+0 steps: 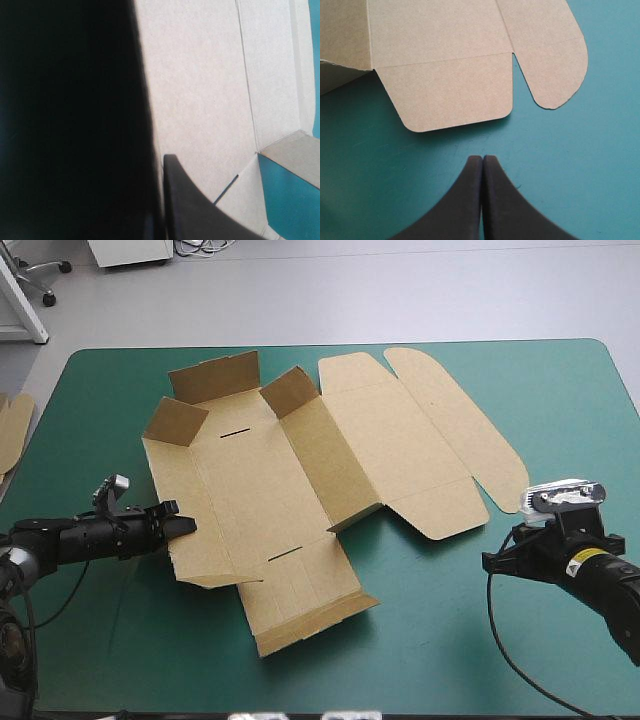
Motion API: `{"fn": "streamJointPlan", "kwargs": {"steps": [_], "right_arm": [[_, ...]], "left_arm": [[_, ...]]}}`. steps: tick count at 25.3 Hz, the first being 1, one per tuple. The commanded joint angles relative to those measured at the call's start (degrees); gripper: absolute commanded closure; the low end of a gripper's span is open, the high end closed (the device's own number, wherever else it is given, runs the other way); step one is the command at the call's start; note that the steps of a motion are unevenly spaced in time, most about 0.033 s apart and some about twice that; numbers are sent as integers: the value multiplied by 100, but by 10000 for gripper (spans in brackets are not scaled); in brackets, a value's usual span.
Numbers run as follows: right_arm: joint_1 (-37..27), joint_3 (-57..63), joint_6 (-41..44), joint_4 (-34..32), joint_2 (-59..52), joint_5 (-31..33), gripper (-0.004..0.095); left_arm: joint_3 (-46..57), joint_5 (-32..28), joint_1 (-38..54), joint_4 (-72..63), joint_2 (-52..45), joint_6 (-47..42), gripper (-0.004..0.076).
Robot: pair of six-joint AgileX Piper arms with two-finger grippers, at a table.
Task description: Fold the box
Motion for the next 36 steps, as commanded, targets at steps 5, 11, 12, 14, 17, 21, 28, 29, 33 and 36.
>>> {"fn": "streamJointPlan", "kwargs": {"steps": [5, 11, 12, 14, 17, 21, 28, 29, 33, 36], "right_arm": [[-14, -188, 24, -49, -3, -280, 942], [-14, -188, 60, -38, 19, -280, 942], [-14, -188, 60, -38, 43, -290, 942], [-14, -188, 60, -38, 121, -290, 942], [-14, -188, 60, 71, 240, -303, 942], [-14, -230, -85, 306, 392, -353, 942], [-14, -377, -85, 229, 457, -284, 942], [-14, -377, -85, 207, 457, -209, 942], [-14, -377, -85, 133, 457, -15, 942], [-14, -377, -1, -10, 457, -6, 942]], "left_arm": [[-793, 203, -48, 1377, -217, -571, 738], [-1473, 65, -381, 1869, -500, -729, 738], [-1597, -72, -547, 2099, -551, -823, 738], [-1835, -326, -899, 2628, -602, -1197, 738], [-2256, -527, -1342, 3427, -589, -1649, 738], [-2967, -647, -1787, 4330, -459, -2027, 738], [-4578, -14, -2926, 6148, 563, -2085, 738], [-4887, 85, -3180, 6612, 837, -2100, 738], [-5794, 95, -3657, 7557, 1517, -2252, 738], [-6180, 83, -3789, 7612, 1695, -2097, 738]]}}
